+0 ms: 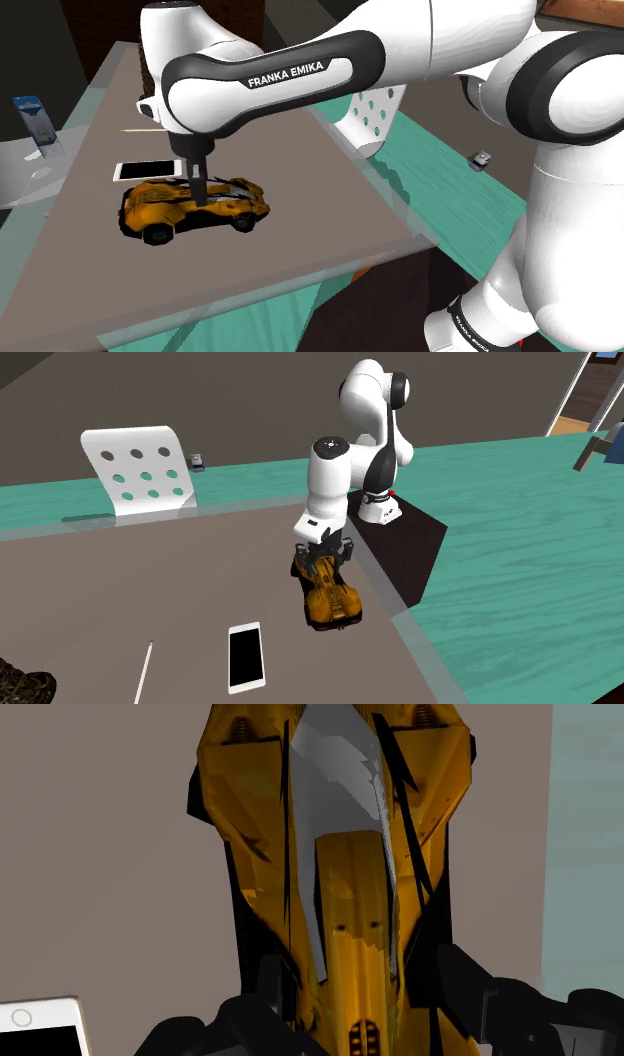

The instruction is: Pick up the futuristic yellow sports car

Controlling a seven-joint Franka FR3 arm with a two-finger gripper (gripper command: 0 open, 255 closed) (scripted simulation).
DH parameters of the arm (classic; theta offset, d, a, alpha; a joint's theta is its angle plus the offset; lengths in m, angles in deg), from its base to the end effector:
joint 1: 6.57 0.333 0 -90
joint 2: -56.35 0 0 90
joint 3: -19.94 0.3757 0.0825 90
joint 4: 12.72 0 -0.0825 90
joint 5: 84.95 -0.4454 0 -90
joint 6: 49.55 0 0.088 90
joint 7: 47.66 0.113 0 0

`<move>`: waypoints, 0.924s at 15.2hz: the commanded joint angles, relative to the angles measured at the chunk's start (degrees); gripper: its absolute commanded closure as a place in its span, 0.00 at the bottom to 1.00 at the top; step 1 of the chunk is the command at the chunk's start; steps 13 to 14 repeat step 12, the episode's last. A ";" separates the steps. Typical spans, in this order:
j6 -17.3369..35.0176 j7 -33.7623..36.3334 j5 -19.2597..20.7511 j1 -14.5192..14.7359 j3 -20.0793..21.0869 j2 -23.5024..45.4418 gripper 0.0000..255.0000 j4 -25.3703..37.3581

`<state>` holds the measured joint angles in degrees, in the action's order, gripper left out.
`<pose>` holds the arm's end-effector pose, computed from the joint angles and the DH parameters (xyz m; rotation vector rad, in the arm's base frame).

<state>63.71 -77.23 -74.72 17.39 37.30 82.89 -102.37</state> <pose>0.5991 0.4667 0.4050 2.4924 1.8598 -0.0389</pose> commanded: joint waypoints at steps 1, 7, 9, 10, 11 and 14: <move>-1.13 -0.07 -0.20 0.02 0.13 -0.66 1.00 0.65; -5.19 -0.51 -0.70 0.06 0.37 -1.79 1.00 3.66; -6.59 -0.64 -0.83 0.10 0.43 -2.06 1.00 4.80; -7.30 -0.70 -0.89 0.12 0.46 -2.18 1.00 5.40; -7.41 -0.71 -0.90 0.12 0.47 -2.21 1.00 5.48; -7.41 -0.71 -0.90 0.12 0.46 -2.20 1.00 5.49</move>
